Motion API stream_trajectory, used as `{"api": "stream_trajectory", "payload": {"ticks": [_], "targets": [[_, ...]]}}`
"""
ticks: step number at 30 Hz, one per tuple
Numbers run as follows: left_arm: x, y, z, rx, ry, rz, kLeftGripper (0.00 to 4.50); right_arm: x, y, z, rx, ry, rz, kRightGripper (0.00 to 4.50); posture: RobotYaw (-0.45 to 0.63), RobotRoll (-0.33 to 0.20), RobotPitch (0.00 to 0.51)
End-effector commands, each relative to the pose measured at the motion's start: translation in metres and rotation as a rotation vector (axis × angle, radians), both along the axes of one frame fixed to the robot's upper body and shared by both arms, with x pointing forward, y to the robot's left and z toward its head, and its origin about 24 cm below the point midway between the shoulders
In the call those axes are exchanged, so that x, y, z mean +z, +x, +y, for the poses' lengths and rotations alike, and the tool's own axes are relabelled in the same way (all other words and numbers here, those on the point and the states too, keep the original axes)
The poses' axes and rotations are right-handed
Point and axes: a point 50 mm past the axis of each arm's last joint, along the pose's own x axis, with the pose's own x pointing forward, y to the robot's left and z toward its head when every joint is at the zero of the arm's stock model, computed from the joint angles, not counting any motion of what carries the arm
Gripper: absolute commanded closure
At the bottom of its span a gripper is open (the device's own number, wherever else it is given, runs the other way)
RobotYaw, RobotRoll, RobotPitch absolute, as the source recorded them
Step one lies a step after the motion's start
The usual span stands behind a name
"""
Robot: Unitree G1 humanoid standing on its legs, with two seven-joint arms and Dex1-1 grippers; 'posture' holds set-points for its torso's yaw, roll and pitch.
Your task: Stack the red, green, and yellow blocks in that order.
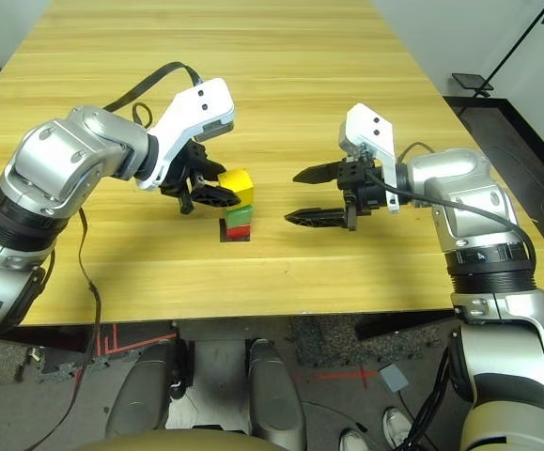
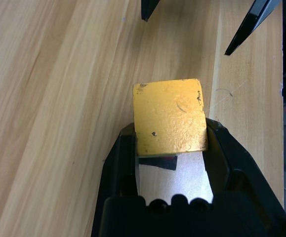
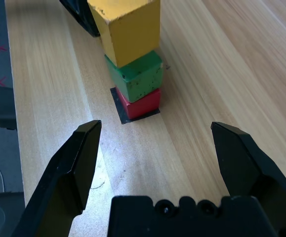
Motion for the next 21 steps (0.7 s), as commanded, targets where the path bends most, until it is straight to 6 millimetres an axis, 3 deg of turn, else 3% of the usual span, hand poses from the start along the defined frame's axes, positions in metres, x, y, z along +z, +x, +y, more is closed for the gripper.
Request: {"api": "stream_trajectory", "payload": {"ticks": [1, 19, 21], "targets": [[-0.005, 0.001, -0.001, -0.004, 0.01, 0.005, 2.58, 0.001, -0.003, -0.003, -0.004, -0.003, 0.0, 0.0, 0.16, 0.053, 0.149], [-0.018, 0.008, -0.001, -0.007, 0.031, -0.003, 2.58, 0.001, -0.006, -0.004, -0.017, -0.002, 0.005, 0.0, 0.15, 0.052, 0.163], [-0.019, 0.007, -0.002, -0.013, 0.037, 0.001, 1.85, 0.001, -0.006, -0.005, -0.018, -0.003, 0.004, 0.0, 0.15, 0.052, 0.16]]}}
